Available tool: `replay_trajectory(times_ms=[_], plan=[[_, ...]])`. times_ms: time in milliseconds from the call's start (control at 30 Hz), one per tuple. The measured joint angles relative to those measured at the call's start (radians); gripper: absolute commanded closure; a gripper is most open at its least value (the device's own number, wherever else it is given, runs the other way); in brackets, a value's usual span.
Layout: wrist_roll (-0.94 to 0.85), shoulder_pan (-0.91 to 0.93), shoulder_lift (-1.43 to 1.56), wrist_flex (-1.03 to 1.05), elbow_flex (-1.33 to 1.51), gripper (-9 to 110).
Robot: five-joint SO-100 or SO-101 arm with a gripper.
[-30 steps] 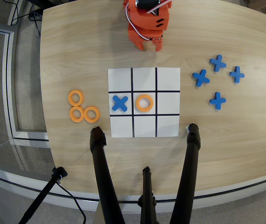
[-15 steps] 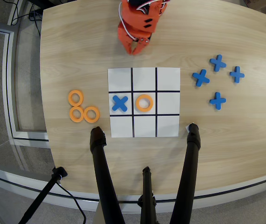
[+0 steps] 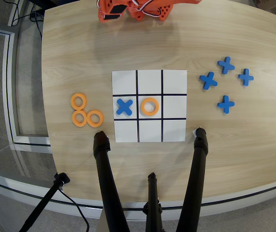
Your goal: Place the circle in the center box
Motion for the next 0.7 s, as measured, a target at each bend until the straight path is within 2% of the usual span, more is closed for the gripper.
replay_trajectory(times_ms=[167,700], plan=[[0.000,0.156,0.000,0.000,0.000,101],[0.000,0.147,0.000,0.000,0.000,101]])
